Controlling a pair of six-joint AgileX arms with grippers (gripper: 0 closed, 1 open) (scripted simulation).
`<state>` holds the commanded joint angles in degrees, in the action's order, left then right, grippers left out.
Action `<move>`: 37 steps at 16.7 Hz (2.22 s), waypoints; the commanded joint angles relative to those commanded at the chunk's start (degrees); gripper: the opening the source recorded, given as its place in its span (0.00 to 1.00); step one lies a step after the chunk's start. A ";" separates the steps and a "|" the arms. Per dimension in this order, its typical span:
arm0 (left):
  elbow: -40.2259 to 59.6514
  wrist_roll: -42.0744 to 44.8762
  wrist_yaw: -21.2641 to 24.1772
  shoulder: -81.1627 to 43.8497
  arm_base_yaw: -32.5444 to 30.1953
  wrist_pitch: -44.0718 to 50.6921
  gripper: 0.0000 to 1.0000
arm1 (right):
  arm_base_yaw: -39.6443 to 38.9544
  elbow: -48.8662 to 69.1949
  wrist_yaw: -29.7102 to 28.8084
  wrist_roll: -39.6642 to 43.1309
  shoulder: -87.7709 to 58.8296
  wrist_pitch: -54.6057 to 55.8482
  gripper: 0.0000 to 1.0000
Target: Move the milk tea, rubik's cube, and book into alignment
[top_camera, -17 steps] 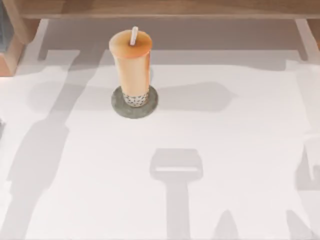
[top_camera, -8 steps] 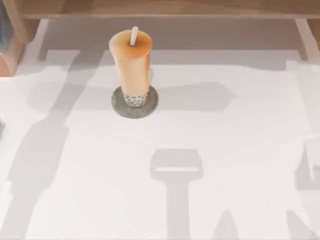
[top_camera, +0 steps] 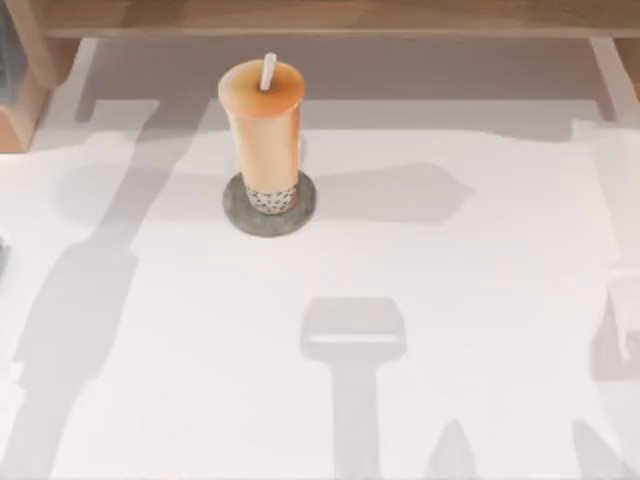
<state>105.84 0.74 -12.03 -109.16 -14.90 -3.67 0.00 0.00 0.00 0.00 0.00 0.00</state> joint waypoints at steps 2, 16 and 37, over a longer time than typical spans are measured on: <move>-1.99 0.00 -0.26 1.80 -0.22 -0.53 1.00 | 0.00 0.00 0.00 0.00 0.00 0.00 1.00; -7.59 -0.42 -3.13 9.51 5.54 -8.29 1.00 | 0.00 0.00 0.00 0.00 0.00 0.00 1.00; -28.73 -0.59 32.25 -3.45 32.72 -31.40 1.00 | 0.00 0.00 0.00 0.00 0.00 0.00 1.00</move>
<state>77.11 0.15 20.22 -112.60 17.83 -35.08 0.00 0.00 0.00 0.00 0.00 0.00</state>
